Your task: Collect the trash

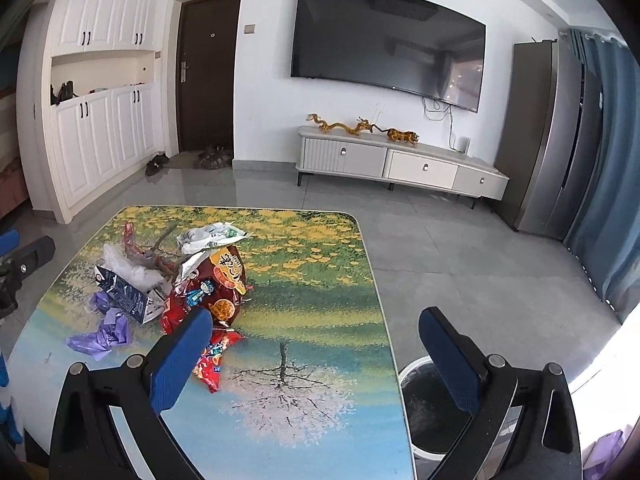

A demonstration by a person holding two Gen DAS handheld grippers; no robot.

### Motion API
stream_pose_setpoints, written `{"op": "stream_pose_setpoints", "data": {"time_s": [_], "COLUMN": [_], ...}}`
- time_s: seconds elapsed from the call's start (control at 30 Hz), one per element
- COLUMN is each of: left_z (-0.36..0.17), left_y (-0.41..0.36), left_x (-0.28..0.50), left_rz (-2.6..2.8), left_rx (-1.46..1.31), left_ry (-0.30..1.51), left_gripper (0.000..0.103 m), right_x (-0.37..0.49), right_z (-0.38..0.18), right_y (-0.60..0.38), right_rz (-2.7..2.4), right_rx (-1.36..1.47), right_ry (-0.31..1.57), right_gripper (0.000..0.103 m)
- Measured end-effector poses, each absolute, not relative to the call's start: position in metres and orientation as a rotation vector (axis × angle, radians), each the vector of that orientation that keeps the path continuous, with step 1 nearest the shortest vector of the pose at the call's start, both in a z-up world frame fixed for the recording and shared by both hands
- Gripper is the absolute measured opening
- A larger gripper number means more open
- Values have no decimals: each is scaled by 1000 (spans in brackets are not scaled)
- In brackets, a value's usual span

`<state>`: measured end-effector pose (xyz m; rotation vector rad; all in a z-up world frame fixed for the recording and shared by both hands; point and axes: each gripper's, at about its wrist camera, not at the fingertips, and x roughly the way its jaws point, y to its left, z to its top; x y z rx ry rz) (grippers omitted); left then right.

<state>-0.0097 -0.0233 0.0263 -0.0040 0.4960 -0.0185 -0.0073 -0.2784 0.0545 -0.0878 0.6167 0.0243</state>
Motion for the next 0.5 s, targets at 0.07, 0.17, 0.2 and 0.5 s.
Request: {"op": "stream_pose_setpoints", "data": {"time_s": [0.07, 0.17, 0.2, 0.5], "left_z": [26, 25, 24, 23], "left_y": [-27, -33, -35, -52], "left_x": [-10, -9, -9, -7], "left_rz": [-21, -31, -32, -81], "left_rx": [13, 21, 23, 54], "left_ry": [500, 513, 517, 542], "left_gripper": [99, 99, 99, 99], "right_x": [-9, -11, -12, -26], "right_z": [56, 57, 58, 66], "right_y": [-282, -287, -289, -312], "right_rz": [21, 13, 9, -48], "right_rx": [-82, -69, -67, -37], "right_ry": [608, 600, 598, 563], "right_gripper": [103, 103, 103, 103]}}
